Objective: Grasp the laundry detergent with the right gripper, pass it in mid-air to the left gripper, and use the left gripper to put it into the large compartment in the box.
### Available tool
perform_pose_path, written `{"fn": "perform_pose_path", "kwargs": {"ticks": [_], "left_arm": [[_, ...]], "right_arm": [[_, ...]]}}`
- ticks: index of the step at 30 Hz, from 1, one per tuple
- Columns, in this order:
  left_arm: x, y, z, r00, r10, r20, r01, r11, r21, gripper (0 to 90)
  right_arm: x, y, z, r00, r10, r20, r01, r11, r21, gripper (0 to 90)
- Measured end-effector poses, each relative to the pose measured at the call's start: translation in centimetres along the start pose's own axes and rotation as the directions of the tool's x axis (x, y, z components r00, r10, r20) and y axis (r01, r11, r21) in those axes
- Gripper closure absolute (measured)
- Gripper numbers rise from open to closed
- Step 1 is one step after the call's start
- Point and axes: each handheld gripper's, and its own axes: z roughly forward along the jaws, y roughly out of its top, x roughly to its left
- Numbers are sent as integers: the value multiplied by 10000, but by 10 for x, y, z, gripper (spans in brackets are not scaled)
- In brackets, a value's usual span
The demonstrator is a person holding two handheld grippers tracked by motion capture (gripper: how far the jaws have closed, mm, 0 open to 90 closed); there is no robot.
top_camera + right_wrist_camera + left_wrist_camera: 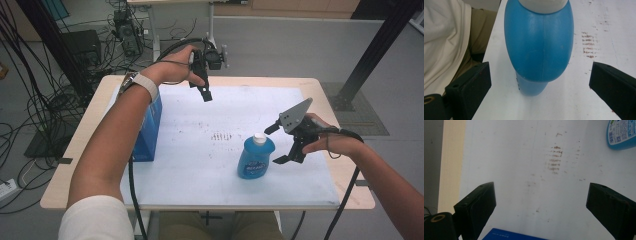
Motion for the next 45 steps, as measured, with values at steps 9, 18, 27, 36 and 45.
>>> {"fn": "perform_pose_path", "kwargs": {"ticks": [9,18,27,36,45], "left_arm": [[0,-1,-1,10000,-19,-11,19,10000,33,95],[0,-2,0,10000,-52,-44,52,10000,8,95],[0,-2,0,10000,-78,-43,78,10000,2,95],[-1,-2,0,10000,-95,-15,95,10000,2,96],[0,-3,0,10000,-97,14,97,10000,-3,98]], "right_arm": [[-1,0,-1,10000,32,5,-32,10000,-79,36],[0,0,0,10000,35,34,-35,10000,-26,36],[0,-1,1,10000,61,-31,-61,10000,-48,37],[1,-1,1,10000,56,-35,-57,10000,-51,40],[1,0,2,10000,34,-32,-34,10000,-35,44]]}}
